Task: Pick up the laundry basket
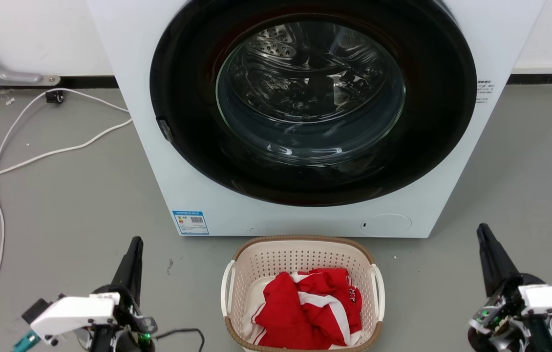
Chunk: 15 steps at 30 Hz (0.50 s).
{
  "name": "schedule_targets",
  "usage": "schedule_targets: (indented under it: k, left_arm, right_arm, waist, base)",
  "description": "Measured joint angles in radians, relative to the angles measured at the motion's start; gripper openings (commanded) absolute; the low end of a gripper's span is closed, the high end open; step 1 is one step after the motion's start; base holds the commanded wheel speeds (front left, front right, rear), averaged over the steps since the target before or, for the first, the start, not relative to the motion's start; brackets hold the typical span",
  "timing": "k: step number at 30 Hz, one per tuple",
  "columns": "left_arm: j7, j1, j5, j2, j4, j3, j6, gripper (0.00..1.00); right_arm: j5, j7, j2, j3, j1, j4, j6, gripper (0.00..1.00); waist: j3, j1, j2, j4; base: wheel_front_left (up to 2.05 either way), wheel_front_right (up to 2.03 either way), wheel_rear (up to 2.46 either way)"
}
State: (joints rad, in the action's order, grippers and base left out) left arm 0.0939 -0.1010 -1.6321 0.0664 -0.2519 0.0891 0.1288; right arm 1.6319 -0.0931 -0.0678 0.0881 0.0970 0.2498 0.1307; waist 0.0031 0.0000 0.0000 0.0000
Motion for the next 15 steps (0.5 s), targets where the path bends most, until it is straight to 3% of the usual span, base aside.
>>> schedule_targets:
  k: [9,15]
  left_arm:
    - [-0.031,0.025,0.002,-0.008,-0.004,-0.035,-0.001,1.0]
    - [-0.058,0.022,0.077,-0.009,0.02,-0.051,-0.001,1.0]
  right_arm:
    - [-0.01,0.032,0.007,-0.014,-0.037,0.002,0.0,1.0]
    - [-0.109,0.058,0.007,-0.014,-0.042,-0.018,0.0,1.0]
  waist:
    - [0.0,0.0,0.0,-0.001]
    - [-0.001,0.0,0.0,-0.001]
  base:
    - [0.0,0.0,0.0]
    - [0.0,0.0,0.0]
